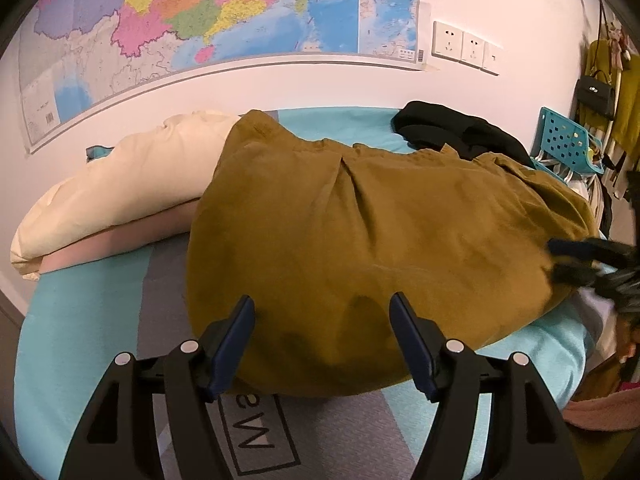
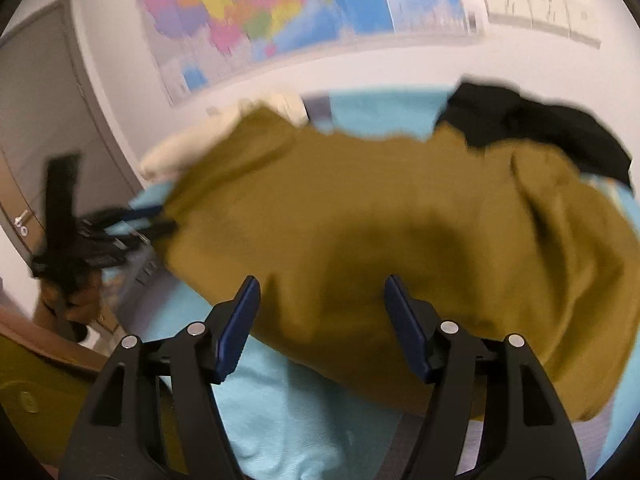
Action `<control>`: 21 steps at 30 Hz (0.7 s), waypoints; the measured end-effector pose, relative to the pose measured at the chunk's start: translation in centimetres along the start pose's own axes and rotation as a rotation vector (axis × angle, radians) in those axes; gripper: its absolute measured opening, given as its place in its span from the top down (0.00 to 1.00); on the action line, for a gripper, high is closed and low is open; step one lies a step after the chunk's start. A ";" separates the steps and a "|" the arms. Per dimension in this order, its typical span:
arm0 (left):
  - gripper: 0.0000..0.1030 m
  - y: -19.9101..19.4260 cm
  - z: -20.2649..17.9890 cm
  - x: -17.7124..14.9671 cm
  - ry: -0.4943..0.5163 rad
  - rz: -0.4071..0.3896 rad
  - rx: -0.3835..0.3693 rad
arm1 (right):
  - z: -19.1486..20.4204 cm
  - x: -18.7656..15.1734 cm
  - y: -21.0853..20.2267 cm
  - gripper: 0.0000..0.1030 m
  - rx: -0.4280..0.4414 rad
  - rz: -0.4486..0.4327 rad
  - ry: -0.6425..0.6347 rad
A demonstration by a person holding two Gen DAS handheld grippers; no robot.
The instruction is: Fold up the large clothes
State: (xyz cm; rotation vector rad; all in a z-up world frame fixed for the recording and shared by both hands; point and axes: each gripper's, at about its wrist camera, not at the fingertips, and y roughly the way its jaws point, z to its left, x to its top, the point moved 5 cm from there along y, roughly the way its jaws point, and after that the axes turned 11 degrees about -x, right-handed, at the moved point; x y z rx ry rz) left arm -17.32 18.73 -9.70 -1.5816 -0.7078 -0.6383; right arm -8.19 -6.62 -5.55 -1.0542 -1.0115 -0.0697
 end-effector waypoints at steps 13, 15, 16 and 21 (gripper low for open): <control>0.32 -2.3 1.4 0.2 -0.110 -0.038 -0.134 | 7.0 2.6 -2.2 0.30 0.091 -0.081 -0.212; 0.32 -2.9 1.9 0.2 -0.123 -0.046 -0.141 | 9.0 2.6 -1.2 0.30 0.099 -0.065 -0.272; 0.32 -3.1 2.0 0.1 -0.126 -0.048 -0.139 | 9.8 2.4 -0.8 0.30 0.102 -0.058 -0.300; 0.31 -3.4 2.4 -0.9 -0.142 -0.034 -0.130 | 13.1 1.2 2.0 0.27 0.106 -0.006 -0.404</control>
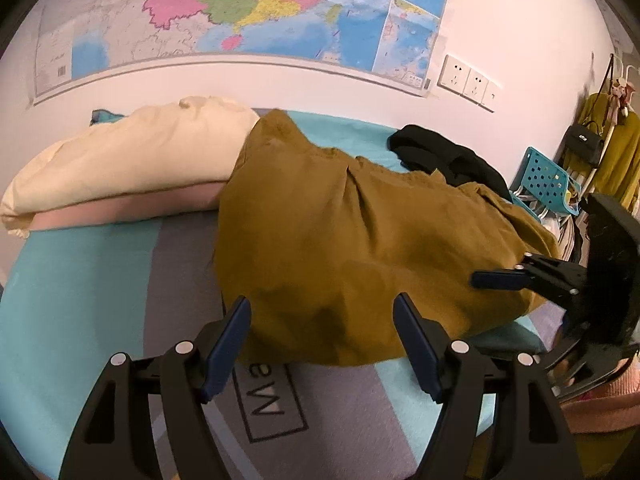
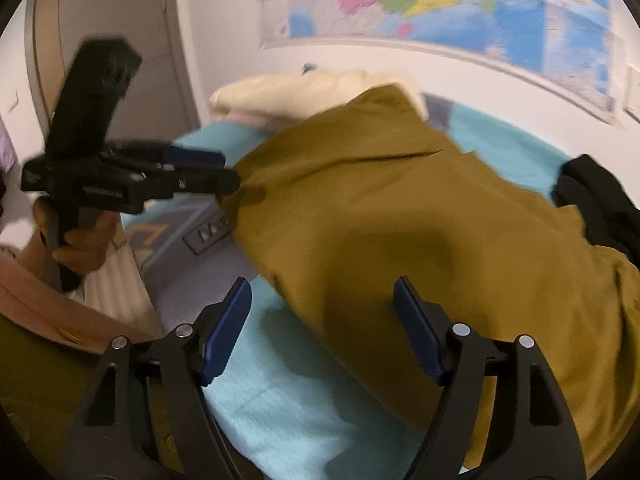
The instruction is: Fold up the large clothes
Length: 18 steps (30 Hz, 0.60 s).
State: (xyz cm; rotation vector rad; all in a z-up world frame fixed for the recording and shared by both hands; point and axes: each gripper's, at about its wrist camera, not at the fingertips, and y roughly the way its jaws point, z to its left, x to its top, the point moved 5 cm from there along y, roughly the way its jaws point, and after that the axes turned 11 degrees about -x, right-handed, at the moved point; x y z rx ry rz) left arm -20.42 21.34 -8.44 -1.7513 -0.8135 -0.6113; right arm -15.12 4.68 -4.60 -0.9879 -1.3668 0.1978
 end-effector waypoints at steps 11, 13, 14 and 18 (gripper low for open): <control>0.31 0.4 0.1 -0.8 -0.014 0.029 -0.020 | 1.5 -0.1 3.0 0.36 -0.116 0.020 -0.118; 0.30 0.2 0.1 -1.1 -0.019 0.029 -0.019 | 1.0 0.4 3.1 0.60 -0.099 0.012 -0.096; 0.30 0.1 0.2 -1.1 -0.023 0.032 -0.021 | 0.6 0.8 2.8 0.67 -0.056 0.007 -0.066; 0.30 0.1 0.5 -2.1 -0.051 0.057 -0.050 | -1.6 2.5 1.3 0.87 0.056 -0.022 0.068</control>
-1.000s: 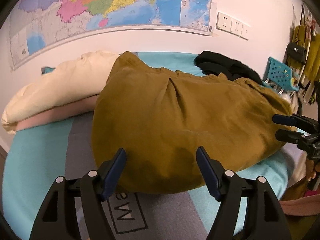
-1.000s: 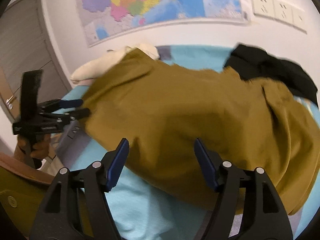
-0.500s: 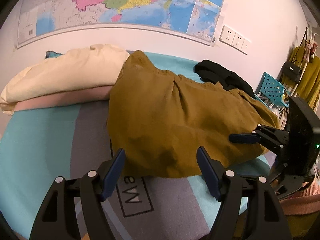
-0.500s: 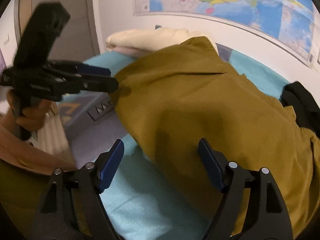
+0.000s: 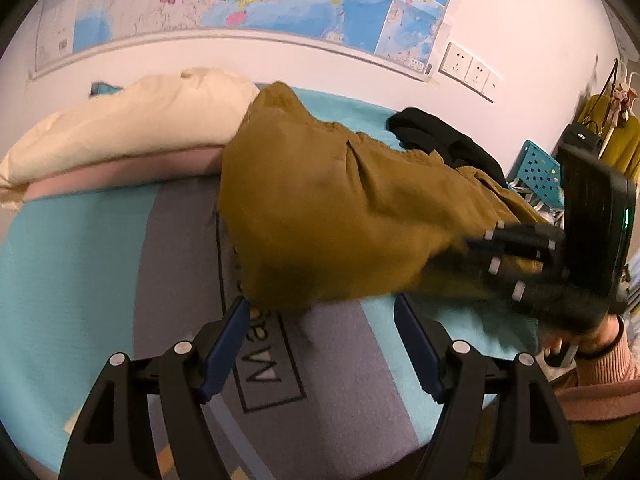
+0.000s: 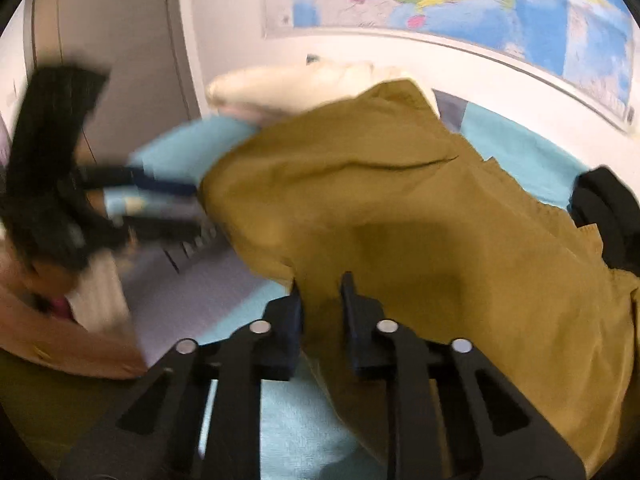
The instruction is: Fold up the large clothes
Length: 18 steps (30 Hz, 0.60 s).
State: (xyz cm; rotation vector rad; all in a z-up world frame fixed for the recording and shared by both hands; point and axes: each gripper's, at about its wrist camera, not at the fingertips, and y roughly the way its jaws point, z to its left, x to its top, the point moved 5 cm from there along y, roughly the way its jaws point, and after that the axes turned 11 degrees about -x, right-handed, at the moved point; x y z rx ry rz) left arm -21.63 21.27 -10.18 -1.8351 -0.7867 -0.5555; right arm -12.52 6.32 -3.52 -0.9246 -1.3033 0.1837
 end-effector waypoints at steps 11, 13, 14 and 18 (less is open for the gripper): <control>0.30 4.6 0.0 1.3 -0.207 0.007 -0.300 | -0.2 0.3 -0.6 0.80 0.036 0.004 0.078; 0.30 4.7 0.5 1.5 -0.256 -0.011 -0.323 | -0.4 0.0 -1.5 0.67 0.058 -0.008 0.108; 0.30 4.8 0.7 1.5 -0.270 -0.010 -0.336 | -0.5 -0.1 -2.3 0.63 0.076 -0.021 0.124; 0.30 4.7 1.4 1.1 -0.311 -0.025 -0.385 | -2.9 -2.0 -6.2 0.46 0.121 -0.066 0.246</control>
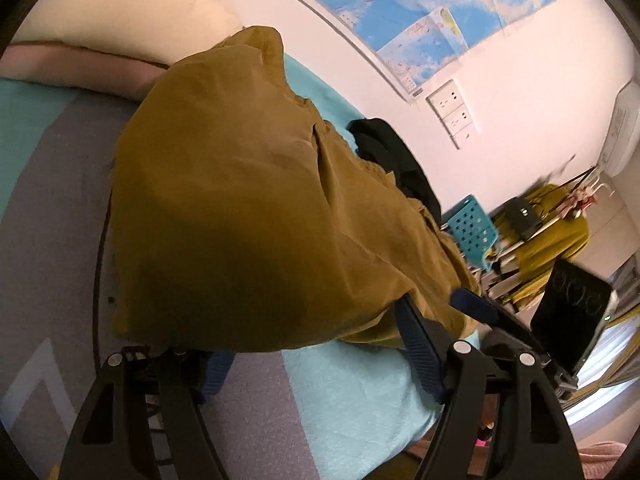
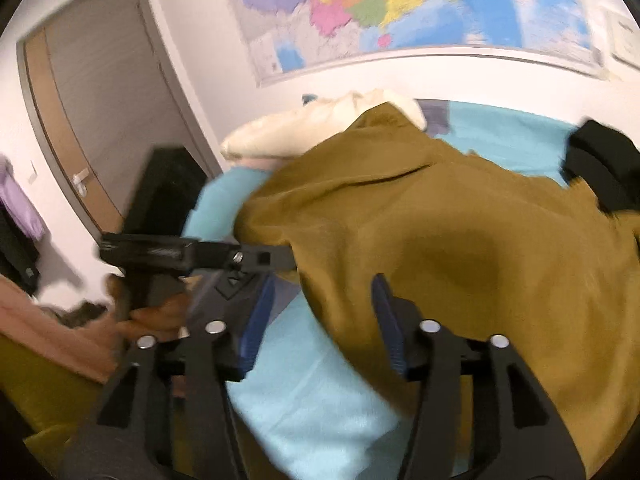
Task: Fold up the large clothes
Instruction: 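Grasp the jacket edge with the right gripper and fold it over the bundle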
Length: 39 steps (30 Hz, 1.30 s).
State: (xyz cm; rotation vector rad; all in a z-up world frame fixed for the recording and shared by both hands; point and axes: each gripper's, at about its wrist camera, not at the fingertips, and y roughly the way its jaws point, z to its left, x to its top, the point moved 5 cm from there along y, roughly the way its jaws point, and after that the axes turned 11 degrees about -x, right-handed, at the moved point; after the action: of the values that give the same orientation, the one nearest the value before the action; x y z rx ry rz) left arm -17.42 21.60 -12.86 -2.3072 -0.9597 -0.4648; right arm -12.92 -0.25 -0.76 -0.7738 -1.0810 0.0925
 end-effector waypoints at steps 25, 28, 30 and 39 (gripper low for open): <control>0.20 4.2 -0.6 2.8 0.075 0.012 0.302 | -16.0 -8.9 -6.5 0.10 -0.267 -0.079 0.758; 0.20 5.1 -0.7 2.9 0.124 0.032 0.376 | -16.2 -8.2 -6.0 0.07 -0.303 -0.111 0.763; 0.20 5.2 -0.7 3.1 0.135 0.039 0.397 | -16.3 -7.8 -5.9 0.07 -0.333 -0.136 0.775; 0.18 5.2 -0.4 3.3 0.142 0.037 0.366 | -15.8 -9.6 -7.2 0.14 -0.354 -0.080 0.820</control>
State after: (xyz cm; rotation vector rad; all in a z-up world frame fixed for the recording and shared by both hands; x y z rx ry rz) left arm -11.43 20.07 -12.88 -1.9328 -0.8527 -0.3941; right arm -6.80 -17.94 -7.45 -0.9609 -0.3402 -0.4634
